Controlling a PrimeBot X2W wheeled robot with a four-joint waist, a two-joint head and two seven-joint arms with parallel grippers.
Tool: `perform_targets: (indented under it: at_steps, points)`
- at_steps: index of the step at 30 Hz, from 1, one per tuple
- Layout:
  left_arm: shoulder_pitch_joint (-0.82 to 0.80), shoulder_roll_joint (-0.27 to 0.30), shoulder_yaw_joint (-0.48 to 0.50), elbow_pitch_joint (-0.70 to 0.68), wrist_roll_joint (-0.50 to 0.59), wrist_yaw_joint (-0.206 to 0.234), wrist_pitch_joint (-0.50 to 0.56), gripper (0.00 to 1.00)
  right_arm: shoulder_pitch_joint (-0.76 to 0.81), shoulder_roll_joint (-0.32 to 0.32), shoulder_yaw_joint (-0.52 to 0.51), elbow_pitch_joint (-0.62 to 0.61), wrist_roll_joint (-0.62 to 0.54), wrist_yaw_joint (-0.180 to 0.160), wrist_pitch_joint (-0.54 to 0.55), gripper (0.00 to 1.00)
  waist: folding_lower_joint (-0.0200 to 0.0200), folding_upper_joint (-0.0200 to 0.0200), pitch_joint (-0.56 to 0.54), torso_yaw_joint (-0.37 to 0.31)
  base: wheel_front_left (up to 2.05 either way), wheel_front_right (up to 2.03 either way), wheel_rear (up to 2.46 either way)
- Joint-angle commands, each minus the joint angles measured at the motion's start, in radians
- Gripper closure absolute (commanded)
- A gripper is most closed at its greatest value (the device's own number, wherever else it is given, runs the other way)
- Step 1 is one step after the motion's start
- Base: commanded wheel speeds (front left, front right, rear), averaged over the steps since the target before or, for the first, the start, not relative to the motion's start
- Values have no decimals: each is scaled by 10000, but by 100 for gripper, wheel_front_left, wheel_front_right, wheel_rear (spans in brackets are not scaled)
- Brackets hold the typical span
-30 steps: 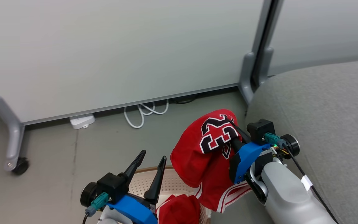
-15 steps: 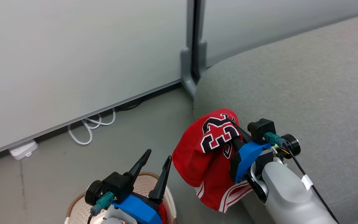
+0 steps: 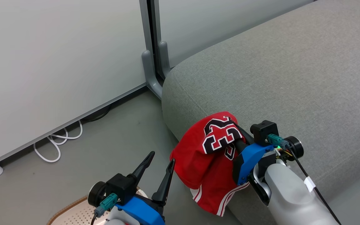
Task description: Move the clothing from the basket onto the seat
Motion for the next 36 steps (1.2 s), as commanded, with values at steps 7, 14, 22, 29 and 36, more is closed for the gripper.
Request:
perform_targets:
  at_steps: [7, 14, 22, 29, 36]
  points:
    - [-37, 25, -86, 56, 99, -35, -34, 0, 124, -11, -97, -52, 39, -10, -74, 100, 0, 0, 142, -14, 0, 0, 0]
    - [-188, 108, 7, -42, 136, -36, -34, 0, -327, -12, -663, 5, -97, -10, -103, 100, 0, 0, 550, 178, 0, 0, 0]
    - [-826, 474, -167, -326, 327, -37, -32, 0, -2255, -836, -2544, -137, -738, -10, -22, 100, 0, 0, 1776, 664, 0, 0, 0]
    - [-1768, 910, -429, -812, 584, -38, -32, 0, -3765, -2438, -4270, -768, -1089, -10, 522, 100, 0, 0, 3341, 1324, 0, 0, 0]
    - [-3000, 1215, -803, -1334, 750, -38, 149, 0, -4082, -4100, -6220, -1369, -1048, -9, 998, 100, 0, 0, 4959, 2224, 0, 0, 0]
